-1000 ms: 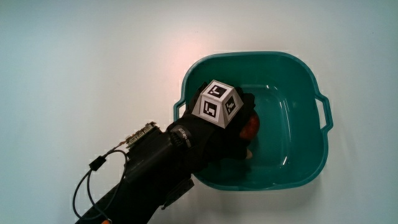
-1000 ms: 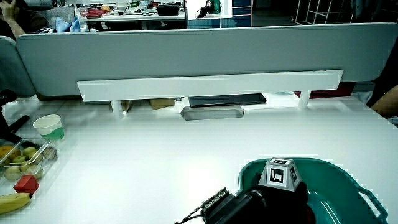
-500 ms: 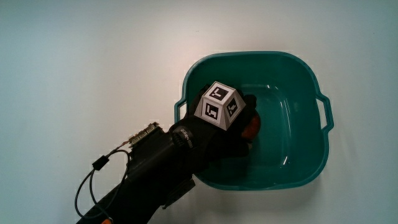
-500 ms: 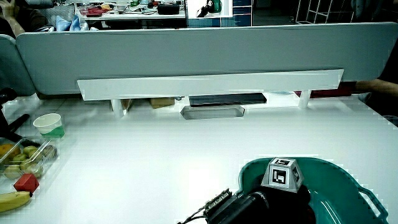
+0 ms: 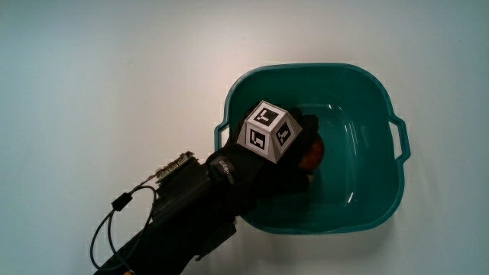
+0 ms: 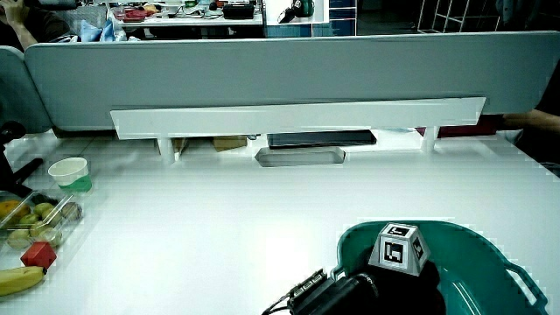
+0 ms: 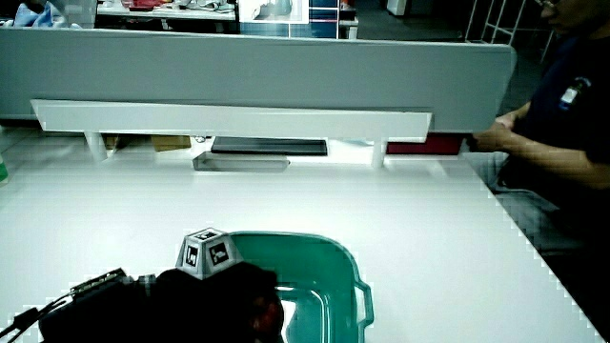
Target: Pick apple from plate
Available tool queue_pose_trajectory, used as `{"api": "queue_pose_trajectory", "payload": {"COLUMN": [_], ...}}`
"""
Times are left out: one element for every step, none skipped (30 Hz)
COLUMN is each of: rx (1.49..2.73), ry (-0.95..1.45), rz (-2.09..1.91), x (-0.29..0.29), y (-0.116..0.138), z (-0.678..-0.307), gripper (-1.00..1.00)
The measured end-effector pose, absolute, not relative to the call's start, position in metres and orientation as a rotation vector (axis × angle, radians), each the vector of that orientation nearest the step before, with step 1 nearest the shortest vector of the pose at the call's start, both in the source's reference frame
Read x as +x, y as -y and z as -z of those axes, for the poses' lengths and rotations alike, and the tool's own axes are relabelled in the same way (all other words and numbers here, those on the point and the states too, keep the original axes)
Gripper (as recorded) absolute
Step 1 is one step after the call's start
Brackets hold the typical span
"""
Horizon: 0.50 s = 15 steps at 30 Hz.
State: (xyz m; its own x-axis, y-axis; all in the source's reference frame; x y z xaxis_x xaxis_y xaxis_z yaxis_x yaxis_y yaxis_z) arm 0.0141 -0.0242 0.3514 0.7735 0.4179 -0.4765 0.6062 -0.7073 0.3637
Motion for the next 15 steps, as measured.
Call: {"api": "queue_pose_trajectory", "payload": {"rx": [2.461,2.476,2.479,2.48,2.508,2.539,2.519,2.55,2.567,2.583,2.582,2.581,2.579,2.576,2.588], "ry": [-0.78,-0.794,-0.79,-0.799,-0.825,-0.823,-0.855,-0.822,-0.874,-0.927,-0.898,-0.87,-0.841,-0.812,-0.795], "rz": [0.489,0.507,0.506,0.512,0.523,0.499,0.532,0.55,0.512,0.472,0.512,0.551,0.59,0.628,0.599], "x": [0.013,0.012,0.01,0.008,0.007,0.004,0.002,-0.002,-0.006,-0.009,-0.014,-0.018,-0.023,-0.027,-0.031], "y": [0.024,0.024,0.025,0.026,0.025,0.026,0.028,0.028,0.029,0.031,0.032,0.033,0.034,0.035,0.036], "z": [-0.347,-0.344,-0.339,-0.335,-0.334,-0.326,-0.328,-0.326,-0.323,-0.319,-0.318,-0.318,-0.317,-0.316,-0.313], "gripper": [1.0,1.0,1.0,1.0,1.0,1.0,1.0,1.0,1.0,1.0,1.0,1.0,1.0,1.0,1.0]}}
